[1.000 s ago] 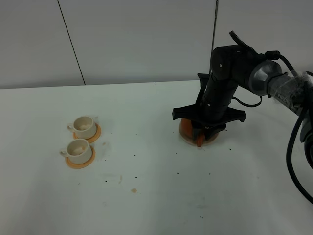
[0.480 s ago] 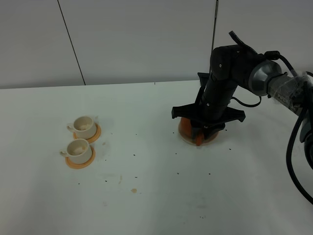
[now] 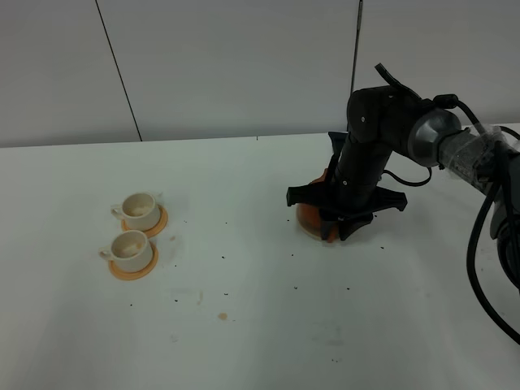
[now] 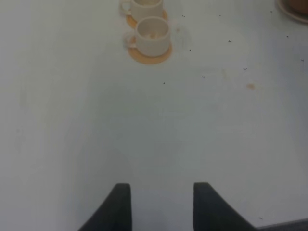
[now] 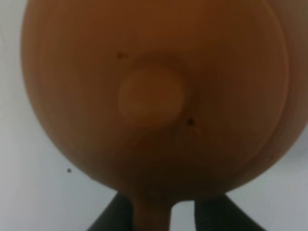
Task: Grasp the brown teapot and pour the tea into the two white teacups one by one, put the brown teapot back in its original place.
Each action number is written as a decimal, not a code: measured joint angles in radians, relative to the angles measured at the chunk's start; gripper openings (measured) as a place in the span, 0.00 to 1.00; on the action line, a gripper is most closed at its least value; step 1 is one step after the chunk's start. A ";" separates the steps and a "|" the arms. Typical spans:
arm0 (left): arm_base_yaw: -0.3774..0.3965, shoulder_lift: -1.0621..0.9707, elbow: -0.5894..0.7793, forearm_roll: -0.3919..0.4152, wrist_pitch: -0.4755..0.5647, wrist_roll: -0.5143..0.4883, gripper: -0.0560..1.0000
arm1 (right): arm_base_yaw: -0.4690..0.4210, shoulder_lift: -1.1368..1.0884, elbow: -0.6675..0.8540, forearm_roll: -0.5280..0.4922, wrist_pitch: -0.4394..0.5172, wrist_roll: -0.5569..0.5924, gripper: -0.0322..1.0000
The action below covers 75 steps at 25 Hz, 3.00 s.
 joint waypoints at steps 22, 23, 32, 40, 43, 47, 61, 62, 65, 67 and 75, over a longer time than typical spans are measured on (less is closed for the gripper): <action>0.000 0.000 0.000 0.000 0.000 0.003 0.41 | -0.001 -0.003 -0.003 -0.022 0.045 0.000 0.39; 0.000 0.000 0.000 0.000 0.000 0.003 0.41 | -0.001 -0.003 -0.003 -0.022 0.045 0.000 0.39; 0.000 0.000 0.000 0.000 0.000 0.003 0.41 | -0.001 -0.003 -0.006 -0.010 0.041 0.001 0.39; 0.000 0.000 0.000 0.000 0.000 0.003 0.41 | -0.001 -0.003 -0.079 -0.010 0.061 0.002 0.39; 0.000 0.000 0.000 0.000 0.000 0.003 0.41 | -0.001 -0.004 -0.083 -0.027 0.077 0.005 0.39; 0.000 0.000 0.000 0.000 0.000 0.003 0.41 | -0.001 -0.004 -0.083 -0.047 0.078 0.015 0.39; 0.000 0.000 0.000 0.000 0.000 0.003 0.41 | -0.001 -0.003 -0.083 -0.051 0.077 0.024 0.36; 0.000 0.000 0.000 0.000 0.000 0.003 0.41 | -0.001 -0.003 -0.083 -0.051 0.077 0.024 0.36; 0.000 0.000 0.000 0.000 0.000 0.003 0.41 | -0.001 -0.003 -0.083 -0.051 0.077 0.024 0.36; 0.000 0.000 0.000 0.000 0.000 0.003 0.41 | -0.001 -0.003 -0.083 -0.051 0.077 0.024 0.36; 0.000 0.000 0.000 0.000 0.000 0.003 0.41 | -0.001 -0.003 -0.083 -0.052 0.077 0.027 0.36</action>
